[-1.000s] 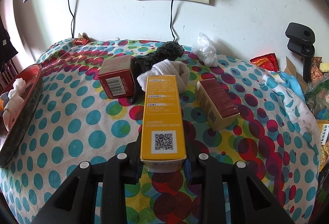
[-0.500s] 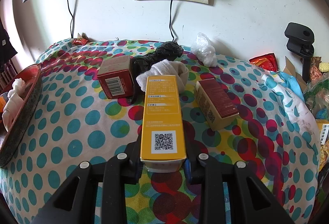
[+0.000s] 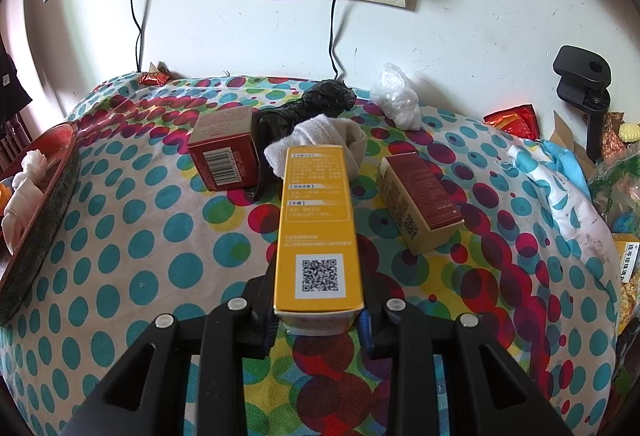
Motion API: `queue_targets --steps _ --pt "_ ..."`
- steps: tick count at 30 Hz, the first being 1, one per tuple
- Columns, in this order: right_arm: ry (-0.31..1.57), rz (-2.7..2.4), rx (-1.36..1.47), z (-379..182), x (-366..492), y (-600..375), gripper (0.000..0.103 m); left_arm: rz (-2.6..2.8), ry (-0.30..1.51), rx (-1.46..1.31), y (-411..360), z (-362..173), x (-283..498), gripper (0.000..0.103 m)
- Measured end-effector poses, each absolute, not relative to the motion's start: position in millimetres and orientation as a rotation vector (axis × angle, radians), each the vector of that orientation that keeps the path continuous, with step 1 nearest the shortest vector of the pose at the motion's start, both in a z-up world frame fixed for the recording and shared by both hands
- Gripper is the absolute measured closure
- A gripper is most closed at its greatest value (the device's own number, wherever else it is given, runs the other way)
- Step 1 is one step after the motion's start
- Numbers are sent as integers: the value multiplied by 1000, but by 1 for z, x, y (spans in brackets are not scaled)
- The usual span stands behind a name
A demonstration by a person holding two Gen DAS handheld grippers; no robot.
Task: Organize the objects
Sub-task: 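Carry the orange toy figure into the red tray with the left gripper and release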
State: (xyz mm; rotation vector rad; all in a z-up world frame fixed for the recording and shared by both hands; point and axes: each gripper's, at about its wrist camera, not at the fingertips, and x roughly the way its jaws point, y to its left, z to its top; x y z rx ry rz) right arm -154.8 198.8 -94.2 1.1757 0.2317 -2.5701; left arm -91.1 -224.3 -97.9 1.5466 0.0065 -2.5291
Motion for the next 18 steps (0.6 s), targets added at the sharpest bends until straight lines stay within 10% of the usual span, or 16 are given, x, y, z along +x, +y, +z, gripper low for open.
queue_targets --steps 18 --pt "301 -2593 1167 -94 -152 193 73 -2615 -108 1406 -211 -69 -70 12"
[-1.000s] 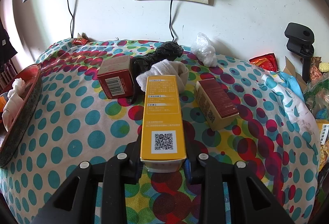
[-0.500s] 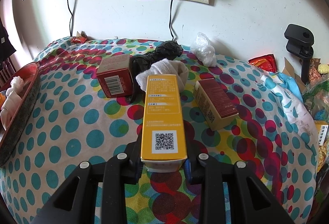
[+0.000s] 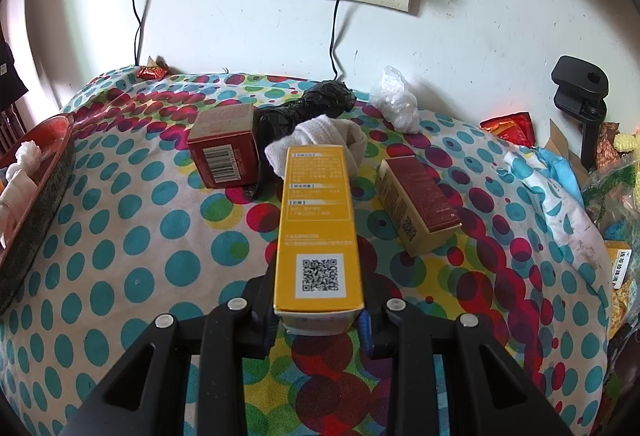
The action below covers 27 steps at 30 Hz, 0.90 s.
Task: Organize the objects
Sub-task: 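Carry the orange toy figure into the red tray with the left gripper and release, then carry the yellow box with the right gripper into the red tray and release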
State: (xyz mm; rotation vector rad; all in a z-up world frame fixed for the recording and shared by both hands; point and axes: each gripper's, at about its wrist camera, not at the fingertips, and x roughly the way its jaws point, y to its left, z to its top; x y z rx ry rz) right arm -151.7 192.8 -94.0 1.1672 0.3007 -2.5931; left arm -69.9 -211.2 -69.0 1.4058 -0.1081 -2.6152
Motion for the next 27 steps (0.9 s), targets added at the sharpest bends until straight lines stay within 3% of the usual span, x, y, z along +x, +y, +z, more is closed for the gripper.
queue_targets --steps 12,27 --pt "412 -2634 1158 -95 -146 181 73 -2645 -193 1286 -204 -57 -33 1" --pt "269 -2626 1167 -64 -108 177 73 -2703 -65 1285 -209 -63 -19 1"
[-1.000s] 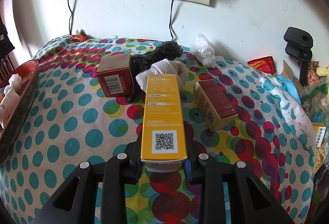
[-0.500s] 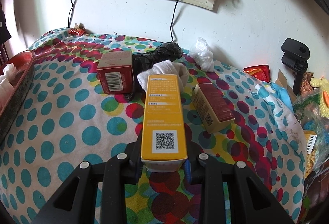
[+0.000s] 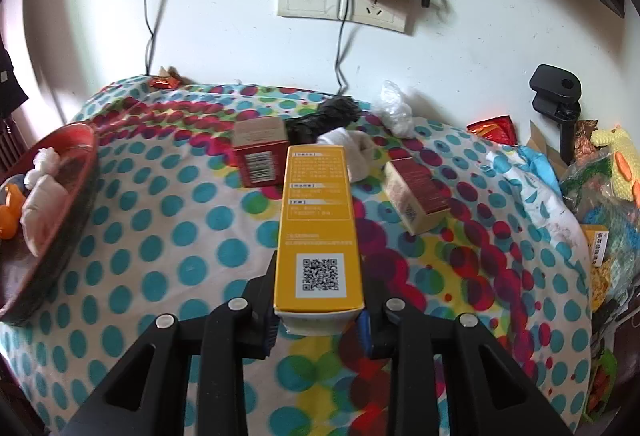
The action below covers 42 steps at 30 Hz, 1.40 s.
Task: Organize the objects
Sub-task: 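Carry the yellow box with the right gripper into the red tray and release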
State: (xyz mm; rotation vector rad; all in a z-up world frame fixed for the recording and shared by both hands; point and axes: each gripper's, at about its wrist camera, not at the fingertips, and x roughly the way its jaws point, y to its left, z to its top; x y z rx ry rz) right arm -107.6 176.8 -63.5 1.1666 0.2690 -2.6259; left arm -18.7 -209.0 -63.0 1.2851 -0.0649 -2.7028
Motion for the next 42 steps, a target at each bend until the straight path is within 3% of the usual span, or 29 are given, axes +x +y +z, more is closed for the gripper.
queue_targets --steps 26,36,42 --pt "380 -2298 942 -18 -10 -8 73 -2717 34 1282 -229 -67 -15 1" --pt "423 -2190 915 -25 11 -63 73 -2723 27 1285 -243 -63 -14 1" --pt "444 -2160 934 -37 15 -82 73 -2716 -68 1322 -248 -67 -14 0"
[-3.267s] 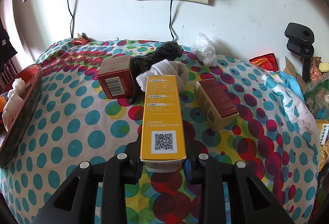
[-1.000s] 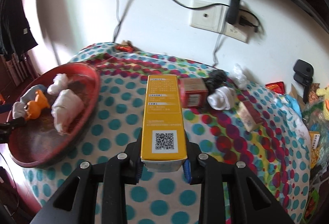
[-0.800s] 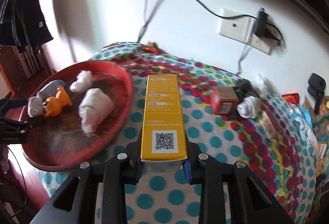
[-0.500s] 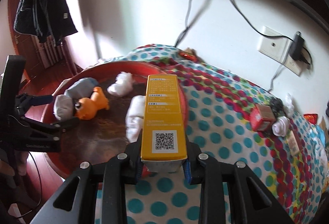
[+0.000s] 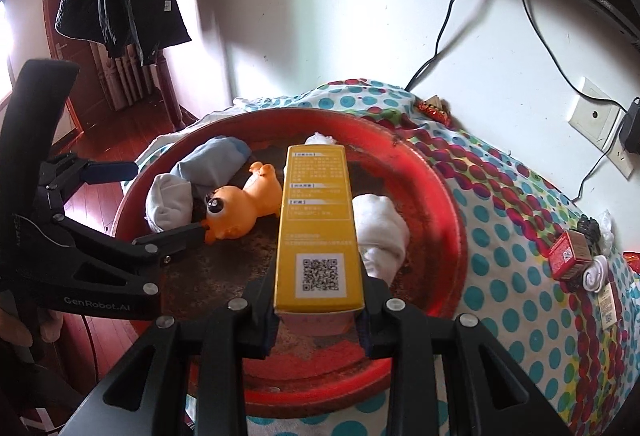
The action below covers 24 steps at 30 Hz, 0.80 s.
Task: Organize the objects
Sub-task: 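Carry the yellow box with the right gripper into the red tray and release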
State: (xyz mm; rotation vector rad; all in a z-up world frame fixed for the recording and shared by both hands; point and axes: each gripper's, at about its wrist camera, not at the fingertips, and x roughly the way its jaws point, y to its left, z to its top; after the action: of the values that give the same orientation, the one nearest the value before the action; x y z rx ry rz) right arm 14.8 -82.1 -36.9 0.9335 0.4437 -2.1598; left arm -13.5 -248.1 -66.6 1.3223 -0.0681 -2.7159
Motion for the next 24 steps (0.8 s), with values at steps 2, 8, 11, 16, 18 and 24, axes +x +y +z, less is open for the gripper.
queue_targets --steps 2,8,11,16,18,24 --pt "446 -2157 944 -41 15 -86 73 -2723 -71 1328 -251 -67 -13 0" --pt "460 -2131 982 -56 13 -99 73 -2714 -66 1351 -253 -71 -15 0" --pt "474 -2132 992 -61 11 -105 73 -2717 -76 1348 -251 -71 -14 0" --pt "517 -2146 1002 -69 4 -115 73 -2718 -83 1348 -251 -71 -14 0" --pt "524 -2157 1007 -72 0 -118 73 -2715 -82 1355 -251 -72 -15 0" --pt "531 -2173 1032 -78 -12 -124 73 -2707 -88 1357 -251 -73 -16 0"
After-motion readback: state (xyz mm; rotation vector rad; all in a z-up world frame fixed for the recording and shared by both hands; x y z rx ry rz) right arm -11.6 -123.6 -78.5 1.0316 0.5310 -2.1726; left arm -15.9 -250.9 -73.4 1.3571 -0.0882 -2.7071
